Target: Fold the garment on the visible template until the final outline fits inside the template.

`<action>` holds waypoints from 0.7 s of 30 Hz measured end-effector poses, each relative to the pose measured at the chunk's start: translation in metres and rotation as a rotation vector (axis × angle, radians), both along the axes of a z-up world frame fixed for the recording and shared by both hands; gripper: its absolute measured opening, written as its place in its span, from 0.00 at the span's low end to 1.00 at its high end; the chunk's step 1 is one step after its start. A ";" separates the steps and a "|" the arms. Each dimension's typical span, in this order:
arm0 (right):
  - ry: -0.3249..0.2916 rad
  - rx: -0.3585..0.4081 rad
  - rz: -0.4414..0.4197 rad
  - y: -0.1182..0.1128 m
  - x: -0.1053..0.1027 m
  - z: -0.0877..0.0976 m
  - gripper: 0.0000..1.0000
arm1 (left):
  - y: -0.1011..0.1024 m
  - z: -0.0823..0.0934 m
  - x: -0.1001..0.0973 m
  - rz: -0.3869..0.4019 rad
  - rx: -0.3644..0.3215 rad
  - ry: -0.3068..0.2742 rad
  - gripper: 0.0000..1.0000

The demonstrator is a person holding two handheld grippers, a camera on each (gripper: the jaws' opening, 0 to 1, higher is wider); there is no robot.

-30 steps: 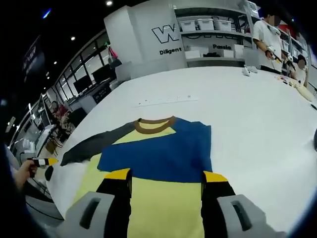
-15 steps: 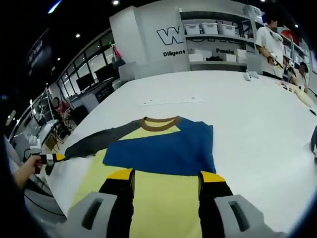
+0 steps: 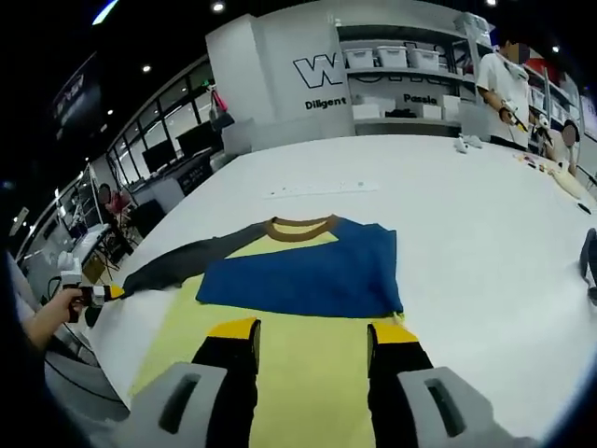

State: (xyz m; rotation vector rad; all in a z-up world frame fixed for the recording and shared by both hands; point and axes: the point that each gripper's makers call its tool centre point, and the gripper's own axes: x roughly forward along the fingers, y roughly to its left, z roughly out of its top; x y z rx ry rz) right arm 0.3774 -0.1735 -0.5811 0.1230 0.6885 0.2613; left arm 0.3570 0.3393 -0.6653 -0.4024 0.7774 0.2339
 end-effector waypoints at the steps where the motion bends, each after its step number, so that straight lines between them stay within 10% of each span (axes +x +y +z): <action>1: 0.000 0.000 0.001 0.001 -0.001 0.000 0.41 | 0.001 -0.001 0.001 0.006 -0.004 0.001 0.07; 21: 0.040 -0.058 0.063 0.016 -0.012 -0.003 0.46 | 0.022 0.017 0.013 -0.079 0.120 0.011 0.00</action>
